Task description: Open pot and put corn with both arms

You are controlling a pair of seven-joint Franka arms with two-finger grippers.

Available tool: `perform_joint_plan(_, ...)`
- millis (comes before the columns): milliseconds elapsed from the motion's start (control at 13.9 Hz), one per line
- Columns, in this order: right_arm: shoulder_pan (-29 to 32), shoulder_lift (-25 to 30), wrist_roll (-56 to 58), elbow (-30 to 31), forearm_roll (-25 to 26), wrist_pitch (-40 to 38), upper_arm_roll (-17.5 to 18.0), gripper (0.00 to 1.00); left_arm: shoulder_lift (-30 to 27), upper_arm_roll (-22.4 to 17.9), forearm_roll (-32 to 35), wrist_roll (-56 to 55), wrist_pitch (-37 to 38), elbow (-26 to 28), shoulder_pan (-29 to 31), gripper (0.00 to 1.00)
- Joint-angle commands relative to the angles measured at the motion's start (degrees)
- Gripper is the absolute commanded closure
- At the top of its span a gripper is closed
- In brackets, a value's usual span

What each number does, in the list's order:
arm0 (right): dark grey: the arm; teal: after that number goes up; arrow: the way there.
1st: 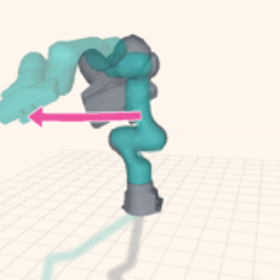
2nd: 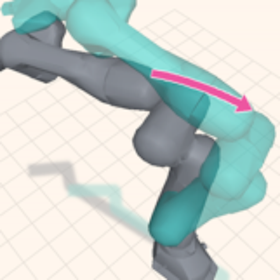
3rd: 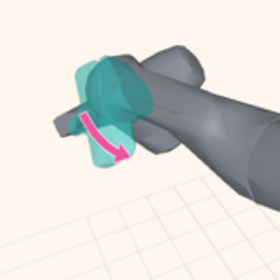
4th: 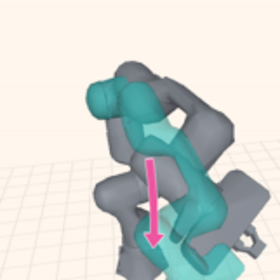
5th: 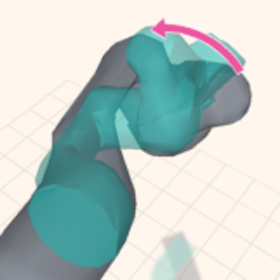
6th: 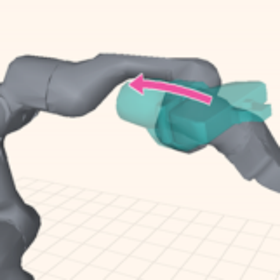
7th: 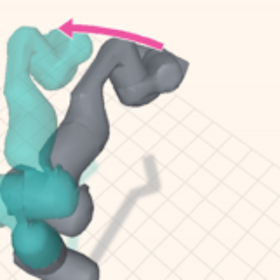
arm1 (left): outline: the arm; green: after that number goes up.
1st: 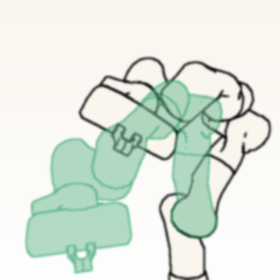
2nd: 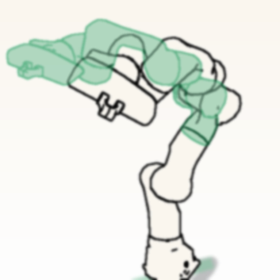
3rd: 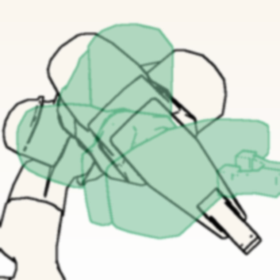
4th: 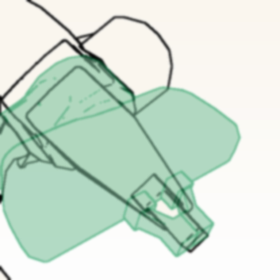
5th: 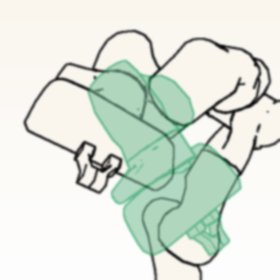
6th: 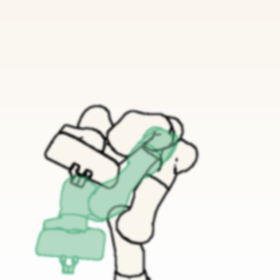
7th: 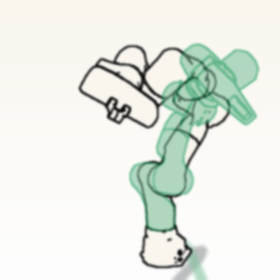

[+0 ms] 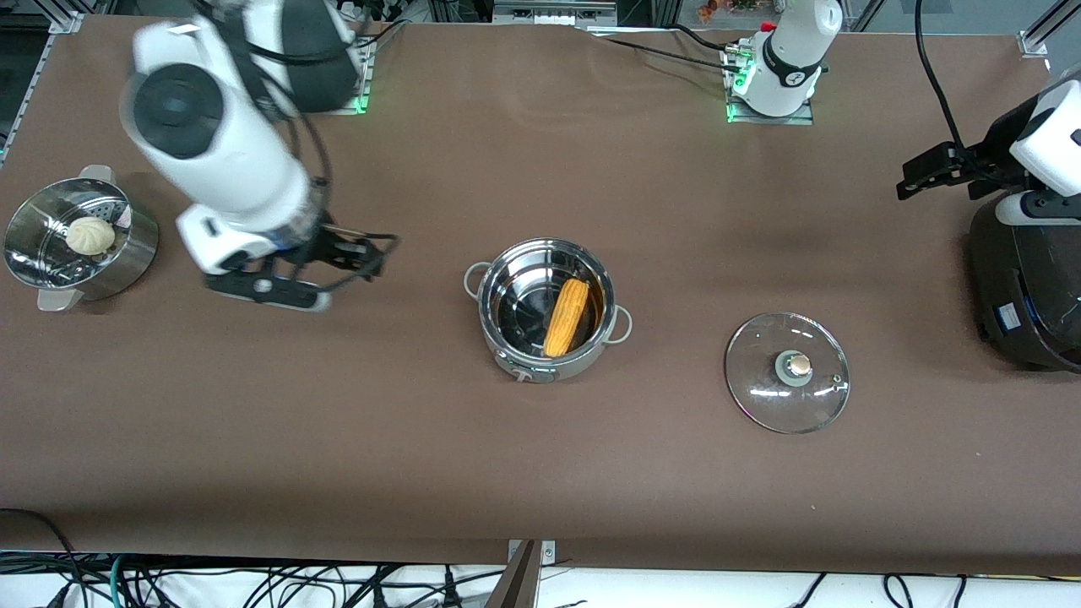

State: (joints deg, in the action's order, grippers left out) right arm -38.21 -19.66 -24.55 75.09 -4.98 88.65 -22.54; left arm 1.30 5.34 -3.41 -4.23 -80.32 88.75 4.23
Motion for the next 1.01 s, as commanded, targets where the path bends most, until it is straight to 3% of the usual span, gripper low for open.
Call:
perform_joint_plan(0,-0.6,3.2,11.8,1.4,-3.0,-7.8,-8.0,0.00,0.1,-0.1,0.7,0.1,0.7,0.7,0.3,0.00)
perform_joint_plan(144,0.0,3.5,19.1,1.4,-3.7,-13.0,-13.0,0.00,0.0,-0.2,1.2,0.2,0.4,1.1,0.4,0.00)
perform_joint_plan(288,4.1,6.8,23.9,5.0,-3.3,-12.8,-12.7,0.00,-0.2,-0.3,1.1,0.2,0.4,1.8,0.5,0.00)
perform_joint_plan(359,6.3,8.7,24.0,7.9,-2.9,-9.8,-10.8,0.00,-0.5,-0.3,1.1,0.2,0.3,2.3,-0.1,0.00)
perform_joint_plan(431,9.3,11.2,24.0,11.3,-1.4,-7.4,-7.6,0.00,-0.9,-0.4,1.2,0.2,0.3,2.5,-0.3,0.00)
perform_joint_plan(575,15.8,17.2,24.0,18.9,6.3,-0.9,2.4,0.00,-1.6,-0.4,1.0,0.2,0.1,3.6,-0.3,0.00)
perform_joint_plan(647,20.4,19.1,23.2,21.9,6.5,1.4,8.0,0.00,-2.1,-0.4,1.0,0.2,-0.3,4.1,-0.4,0.00)
perform_joint_plan(863,33.9,19.7,20.5,22.2,6.6,1.2,22.2,0.00,-3.1,-0.3,0.9,0.1,-0.3,5.1,-1.0,0.00)
perform_joint_plan(935,34.8,19.8,16.9,22.0,6.4,1.2,22.8,0.00,-2.4,-0.3,0.7,0.1,0.2,4.3,-0.3,0.00)
